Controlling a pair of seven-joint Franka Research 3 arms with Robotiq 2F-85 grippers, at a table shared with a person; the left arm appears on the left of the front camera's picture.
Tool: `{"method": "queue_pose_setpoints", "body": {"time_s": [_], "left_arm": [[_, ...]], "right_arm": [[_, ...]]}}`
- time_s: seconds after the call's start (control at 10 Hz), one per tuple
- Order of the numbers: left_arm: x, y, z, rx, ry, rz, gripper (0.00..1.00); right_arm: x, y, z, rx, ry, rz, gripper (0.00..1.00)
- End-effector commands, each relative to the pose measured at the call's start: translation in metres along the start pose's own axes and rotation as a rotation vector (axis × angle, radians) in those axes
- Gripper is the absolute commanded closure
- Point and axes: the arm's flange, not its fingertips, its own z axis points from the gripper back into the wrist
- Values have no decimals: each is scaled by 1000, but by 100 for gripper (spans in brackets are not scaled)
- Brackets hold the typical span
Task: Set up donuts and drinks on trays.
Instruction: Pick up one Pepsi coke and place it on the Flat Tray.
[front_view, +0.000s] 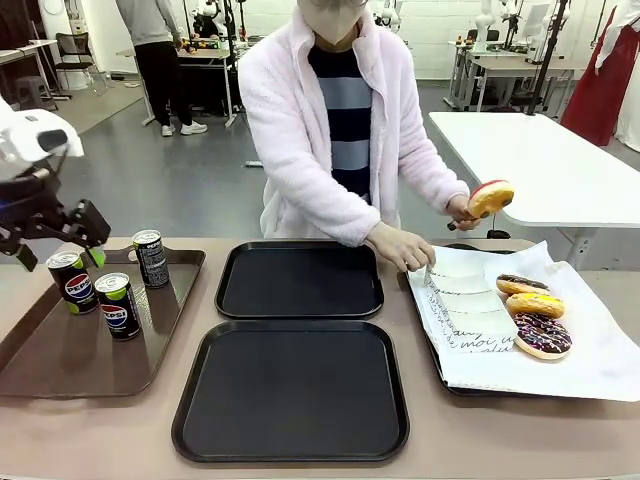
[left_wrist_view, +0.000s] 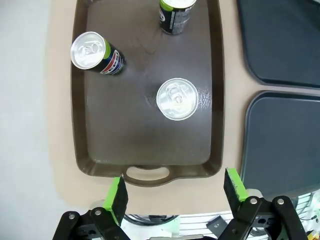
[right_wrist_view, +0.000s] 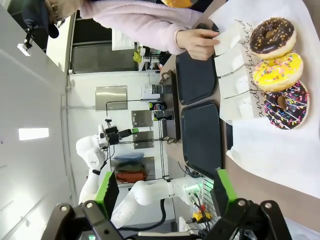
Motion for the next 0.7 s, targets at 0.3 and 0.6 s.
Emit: {"method": "queue_pose_setpoints", "body": {"time_s": [0.3, 0.6], "left_arm": [[8, -3, -26, 45, 43, -31, 0], [8, -3, -26, 45, 43, -31, 0]], "right_arm": [[2, -1, 0, 24, -7, 10, 0], [2, -1, 0, 24, -7, 10, 0]]}}
